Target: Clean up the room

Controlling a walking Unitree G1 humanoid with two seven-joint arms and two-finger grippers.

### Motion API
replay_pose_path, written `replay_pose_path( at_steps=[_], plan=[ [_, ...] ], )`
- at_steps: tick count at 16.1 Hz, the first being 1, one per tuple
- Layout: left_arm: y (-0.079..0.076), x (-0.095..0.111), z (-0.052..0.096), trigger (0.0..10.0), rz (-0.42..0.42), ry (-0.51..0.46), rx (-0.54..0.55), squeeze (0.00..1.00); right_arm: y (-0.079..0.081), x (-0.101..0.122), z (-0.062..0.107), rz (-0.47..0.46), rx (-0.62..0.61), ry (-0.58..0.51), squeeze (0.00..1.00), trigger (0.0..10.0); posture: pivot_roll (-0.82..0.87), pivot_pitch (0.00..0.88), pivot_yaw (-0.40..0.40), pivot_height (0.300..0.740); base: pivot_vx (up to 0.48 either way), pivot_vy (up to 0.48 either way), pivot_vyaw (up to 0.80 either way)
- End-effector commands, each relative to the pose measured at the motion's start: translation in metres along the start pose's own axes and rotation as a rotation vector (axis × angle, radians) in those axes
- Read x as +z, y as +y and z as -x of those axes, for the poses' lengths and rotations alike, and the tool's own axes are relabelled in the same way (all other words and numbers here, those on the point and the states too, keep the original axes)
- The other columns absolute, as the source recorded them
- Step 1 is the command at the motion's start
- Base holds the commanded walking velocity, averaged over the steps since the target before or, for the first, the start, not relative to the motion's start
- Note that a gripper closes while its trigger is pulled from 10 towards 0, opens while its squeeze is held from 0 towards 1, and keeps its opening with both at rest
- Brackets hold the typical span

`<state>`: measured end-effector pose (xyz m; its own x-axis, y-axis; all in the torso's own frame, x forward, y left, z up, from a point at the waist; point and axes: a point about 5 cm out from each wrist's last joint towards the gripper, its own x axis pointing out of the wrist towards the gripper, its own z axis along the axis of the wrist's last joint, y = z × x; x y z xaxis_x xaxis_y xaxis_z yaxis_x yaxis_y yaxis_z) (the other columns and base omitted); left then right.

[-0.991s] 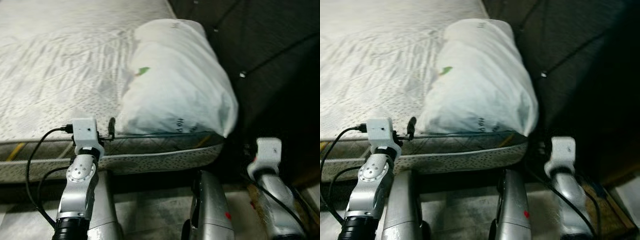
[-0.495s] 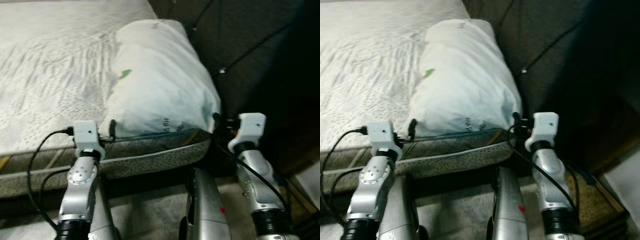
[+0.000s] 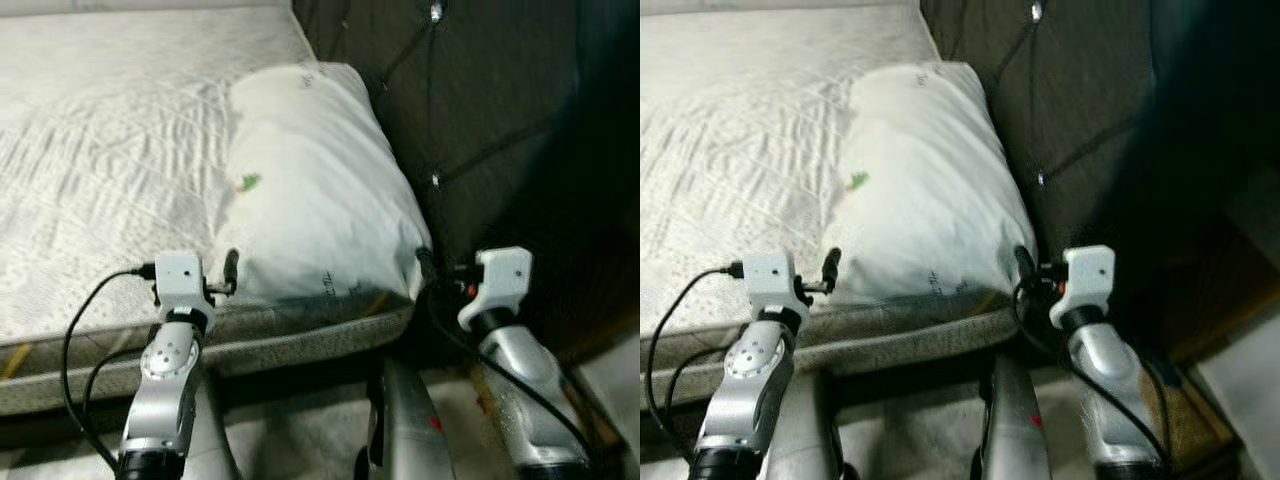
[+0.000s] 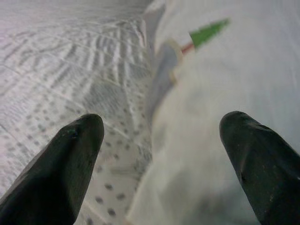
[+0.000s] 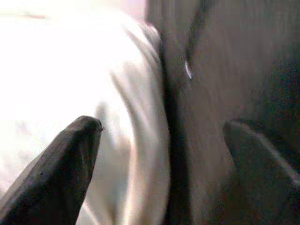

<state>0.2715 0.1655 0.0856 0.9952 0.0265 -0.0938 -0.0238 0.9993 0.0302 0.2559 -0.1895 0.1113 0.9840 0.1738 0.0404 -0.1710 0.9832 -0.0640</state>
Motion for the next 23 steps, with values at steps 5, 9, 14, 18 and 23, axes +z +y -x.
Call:
replay_pose_path(
  at_steps=[5,9,14,18,23],
  plan=[
    [0.007,0.007,-0.003,10.0,-0.036,-0.011,-0.015,0.0,0.016,0.015,0.012,-0.015,0.109,-0.048,0.0,10.0,-0.01,0.0,-0.008,0.668,0.0,0.0,0.0],
    [0.004,0.008,-0.005,10.0,-0.033,-0.014,-0.029,0.0,0.027,0.028,0.0,-0.036,0.113,-0.093,0.0,10.0,-0.01,0.0,0.0,0.712,0.0,0.0,0.0],
    [0.003,0.014,-0.008,10.0,-0.043,-0.038,-0.039,0.0,0.031,0.04,-0.027,-0.023,0.07,-0.149,0.0,10.0,0.0,0.0,-0.004,0.74,0.0,0.0,0.0],
    [0.013,0.02,-0.012,10.0,-0.062,-0.055,-0.027,0.0,0.026,0.042,-0.04,-0.017,0.021,-0.147,0.0,10.0,0.01,0.0,-0.016,0.74,0.0,0.0,0.0],
    [0.006,0.011,-0.005,10.0,-0.041,-0.03,-0.034,0.0,0.031,0.034,-0.039,-0.019,0.017,-0.13,0.0,10.0,0.01,0.0,-0.009,0.74,0.0,0.0,0.0]
  ],
)
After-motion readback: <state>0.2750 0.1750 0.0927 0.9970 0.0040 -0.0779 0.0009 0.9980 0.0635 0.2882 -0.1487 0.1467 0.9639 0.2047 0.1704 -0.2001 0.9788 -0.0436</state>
